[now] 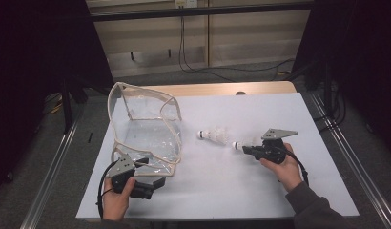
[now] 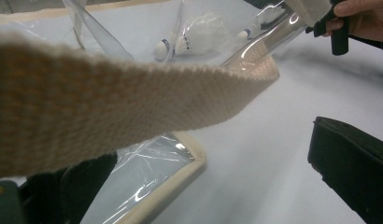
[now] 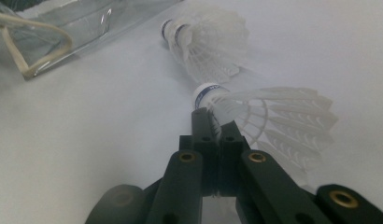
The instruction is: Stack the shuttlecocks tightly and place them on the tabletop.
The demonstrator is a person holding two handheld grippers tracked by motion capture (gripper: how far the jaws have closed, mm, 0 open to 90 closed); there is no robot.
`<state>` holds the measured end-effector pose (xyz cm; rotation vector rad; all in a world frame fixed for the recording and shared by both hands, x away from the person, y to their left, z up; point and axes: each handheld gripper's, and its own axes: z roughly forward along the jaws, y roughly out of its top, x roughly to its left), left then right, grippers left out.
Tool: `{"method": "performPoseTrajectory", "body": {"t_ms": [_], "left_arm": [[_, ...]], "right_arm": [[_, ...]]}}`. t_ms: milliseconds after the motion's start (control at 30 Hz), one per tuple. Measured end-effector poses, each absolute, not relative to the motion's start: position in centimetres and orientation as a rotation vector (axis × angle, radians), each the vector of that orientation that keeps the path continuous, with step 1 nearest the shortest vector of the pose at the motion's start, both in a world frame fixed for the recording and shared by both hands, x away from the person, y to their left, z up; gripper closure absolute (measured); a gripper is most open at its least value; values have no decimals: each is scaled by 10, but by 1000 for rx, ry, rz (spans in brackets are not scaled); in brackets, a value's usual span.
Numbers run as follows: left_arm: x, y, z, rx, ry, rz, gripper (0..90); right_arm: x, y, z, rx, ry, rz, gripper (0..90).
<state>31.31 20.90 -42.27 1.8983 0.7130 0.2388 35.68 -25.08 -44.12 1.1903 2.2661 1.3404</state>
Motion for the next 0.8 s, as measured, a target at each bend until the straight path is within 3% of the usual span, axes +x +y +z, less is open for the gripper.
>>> {"method": "performPoseTrajectory", "body": {"t_ms": [800], "left_arm": [[313,209,-423,1897,712,240,13]], "right_arm": [[378,-256,-435,1224,2195,1391,900]]}}
